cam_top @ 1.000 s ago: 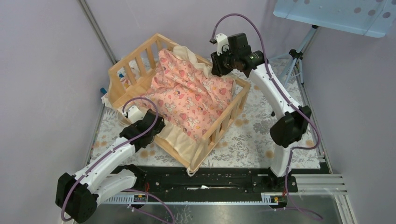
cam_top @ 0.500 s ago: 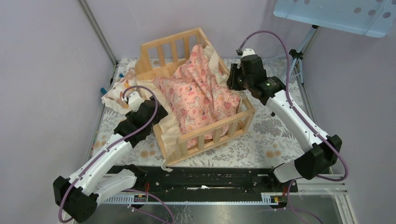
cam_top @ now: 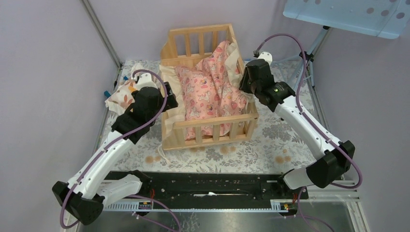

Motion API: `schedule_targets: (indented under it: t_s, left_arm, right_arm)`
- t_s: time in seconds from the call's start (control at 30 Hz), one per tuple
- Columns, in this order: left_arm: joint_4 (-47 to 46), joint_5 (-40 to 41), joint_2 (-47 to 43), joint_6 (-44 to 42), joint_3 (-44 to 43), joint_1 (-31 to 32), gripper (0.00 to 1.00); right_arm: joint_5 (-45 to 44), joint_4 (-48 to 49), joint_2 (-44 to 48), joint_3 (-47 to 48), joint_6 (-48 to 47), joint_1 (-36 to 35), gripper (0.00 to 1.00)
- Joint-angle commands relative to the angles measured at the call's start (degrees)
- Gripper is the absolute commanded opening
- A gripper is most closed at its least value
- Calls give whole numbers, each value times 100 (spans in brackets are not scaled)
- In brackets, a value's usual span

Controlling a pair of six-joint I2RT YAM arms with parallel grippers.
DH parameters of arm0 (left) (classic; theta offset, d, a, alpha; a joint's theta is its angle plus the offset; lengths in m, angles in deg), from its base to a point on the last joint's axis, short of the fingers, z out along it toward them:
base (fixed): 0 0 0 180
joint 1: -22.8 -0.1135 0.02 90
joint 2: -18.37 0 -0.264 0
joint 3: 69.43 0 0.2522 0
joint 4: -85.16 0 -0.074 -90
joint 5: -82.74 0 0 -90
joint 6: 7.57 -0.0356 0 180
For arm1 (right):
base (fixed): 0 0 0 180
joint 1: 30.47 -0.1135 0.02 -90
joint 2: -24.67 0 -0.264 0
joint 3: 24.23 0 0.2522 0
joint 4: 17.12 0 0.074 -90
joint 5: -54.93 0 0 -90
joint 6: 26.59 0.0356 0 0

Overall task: Set up the pet bed
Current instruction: Adjust the bed frame at the center of the board, then adjust the mattress on the bed frame.

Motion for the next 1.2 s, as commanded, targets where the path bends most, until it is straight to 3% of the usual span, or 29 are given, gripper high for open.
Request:
schedule_targets:
  t_s: [0.0,0.23,0.4,0.47,0.73,0.9,1.17]
  left_arm:
    - [-461,-806,306,-827,-655,-25,99]
    - [-607,-1785,979,-1567,-1922,-25,99]
    - [-635,-2672,1568,-1576,-2789,-5,99]
    - [-631,-2822,1795,-1547,-3092,129,99]
    - [139,-2190,3046,-1356,-4228,1419,99]
    - [175,-2085,3460,-1078,-4219,1770,97]
    - [48,-2194,3692,-873,-3885,1803,95]
  right_arm:
    - [-599,461,-351,150,896,-503,3]
    - [-434,559,328,-37,302,-553,62]
    - [-275,491,999,-31,-118,-549,87]
    - [-301,429,1253,3,-261,-547,90]
    - [-1547,-225,2252,-106,-420,-544,92]
    - [-1669,-354,2795,-304,-364,-543,91]
    - [-1667,-447,2980,-487,-435,-538,91]
